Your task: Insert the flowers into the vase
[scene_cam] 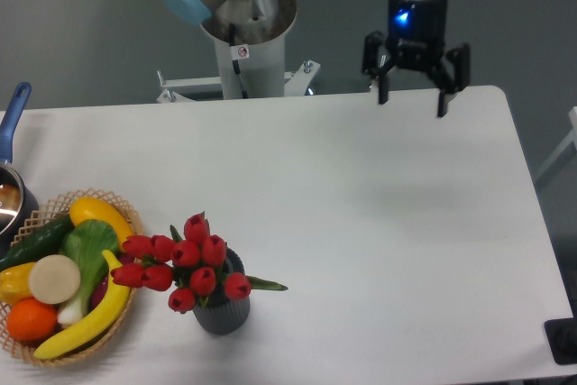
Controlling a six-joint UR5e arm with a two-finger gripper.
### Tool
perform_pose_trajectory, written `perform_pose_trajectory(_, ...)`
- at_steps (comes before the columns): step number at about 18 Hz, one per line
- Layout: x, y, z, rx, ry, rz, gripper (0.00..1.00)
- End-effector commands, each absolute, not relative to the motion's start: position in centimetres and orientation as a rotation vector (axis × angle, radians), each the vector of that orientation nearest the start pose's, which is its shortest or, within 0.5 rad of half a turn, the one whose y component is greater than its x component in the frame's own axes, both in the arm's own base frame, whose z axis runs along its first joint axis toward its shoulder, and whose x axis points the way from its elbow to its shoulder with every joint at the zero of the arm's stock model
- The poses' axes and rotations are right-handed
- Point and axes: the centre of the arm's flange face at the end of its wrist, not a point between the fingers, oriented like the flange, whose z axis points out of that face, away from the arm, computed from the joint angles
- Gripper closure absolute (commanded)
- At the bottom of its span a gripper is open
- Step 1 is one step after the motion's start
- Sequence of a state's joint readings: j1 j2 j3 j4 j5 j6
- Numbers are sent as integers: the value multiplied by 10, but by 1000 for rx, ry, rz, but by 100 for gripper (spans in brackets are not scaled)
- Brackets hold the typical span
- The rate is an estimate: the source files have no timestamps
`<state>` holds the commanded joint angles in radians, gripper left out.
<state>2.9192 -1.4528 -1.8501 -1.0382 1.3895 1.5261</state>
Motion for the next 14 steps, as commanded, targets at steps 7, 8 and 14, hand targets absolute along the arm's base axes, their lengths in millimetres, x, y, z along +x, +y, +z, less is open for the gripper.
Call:
perform_pose_trajectory(7,-416,205,488,-2989,503,374,0)
perform_pose_trajectory(8,-416,205,490,-2986,548,360,0)
perform_pose_trajectory(14,-408,203,501,-2984,599,318,0)
